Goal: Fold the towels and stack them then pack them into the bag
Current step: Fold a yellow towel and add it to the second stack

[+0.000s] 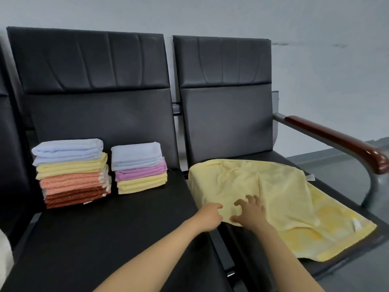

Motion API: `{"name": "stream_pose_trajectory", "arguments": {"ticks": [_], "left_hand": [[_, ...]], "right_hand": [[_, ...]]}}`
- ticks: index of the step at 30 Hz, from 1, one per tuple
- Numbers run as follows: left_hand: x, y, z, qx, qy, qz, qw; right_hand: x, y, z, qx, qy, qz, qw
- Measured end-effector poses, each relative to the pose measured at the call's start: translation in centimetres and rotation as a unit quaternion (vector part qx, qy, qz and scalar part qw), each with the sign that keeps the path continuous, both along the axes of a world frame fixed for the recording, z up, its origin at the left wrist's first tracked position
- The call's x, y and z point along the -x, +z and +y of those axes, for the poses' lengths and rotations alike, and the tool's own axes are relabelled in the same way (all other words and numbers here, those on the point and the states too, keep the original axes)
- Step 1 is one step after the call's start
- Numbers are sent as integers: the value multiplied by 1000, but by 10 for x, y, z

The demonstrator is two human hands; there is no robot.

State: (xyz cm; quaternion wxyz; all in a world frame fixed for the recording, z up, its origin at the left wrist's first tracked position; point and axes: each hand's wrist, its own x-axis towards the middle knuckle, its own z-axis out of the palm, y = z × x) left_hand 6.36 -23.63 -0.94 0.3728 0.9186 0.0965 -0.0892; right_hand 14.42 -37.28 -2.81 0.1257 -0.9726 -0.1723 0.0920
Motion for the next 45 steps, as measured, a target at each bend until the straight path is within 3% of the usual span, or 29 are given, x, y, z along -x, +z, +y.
{"name": "stream_pose_trajectory", "arguments": {"ticks": [6,8,12,14,15,17,19,20,22,24,27,29,30,32,33,35,37,39,41,43,45], "left_hand": [[-8,-15,-8,18,4,-4,1000],[-13,-19,-8,30,17,-11,999],[-25,-21,-9,46,65,-38,996],[-30,-17,-9,126,110,-82,983],[-31,-13,-9,190,133,-98,968],[-33,-5,-8,310,177,-107,928],[-32,3,-3,412,186,-138,881],[-30,10,-2,457,185,-152,857],[-26,19,3,508,178,-156,829],[-23,20,7,486,161,-145,847],[-13,13,13,467,116,-72,873],[-7,10,14,437,71,-25,896],[-5,12,14,418,80,-25,905],[-1,19,12,420,130,-51,897],[-2,21,12,447,150,-70,879],[-3,27,12,507,147,-90,844],[-1,35,8,533,135,-76,832],[-2,39,3,533,145,-51,832],[-2,45,-3,531,193,-32,824],[-2,49,-5,541,233,-6,808],[-3,53,-4,556,255,21,791]], "right_hand": [[-5,-11,2,-9,10,-46,999],[-7,-5,2,-126,7,-15,992],[0,21,4,-423,24,80,902],[3,31,4,-519,8,110,847],[3,33,3,-532,4,107,840],[-4,29,-2,-446,1,71,892],[-9,17,-4,-280,16,42,959],[-10,12,-4,-227,23,22,973],[-12,8,-1,-239,6,-25,971],[-7,21,0,-351,-42,-25,935],[9,51,-3,-533,2,66,844],[20,66,-4,-573,67,156,802],[22,70,-6,-574,75,170,798],[17,69,-12,-556,63,125,820],[12,66,-16,-515,53,74,852],[2,53,-21,-356,54,21,933],[-5,34,-19,-191,49,61,978],[-11,19,-16,-104,6,65,992],[-15,20,-16,-79,-87,39,992],[-16,27,-21,-125,-167,21,978],[-10,39,-22,-236,-196,-24,951]]}}
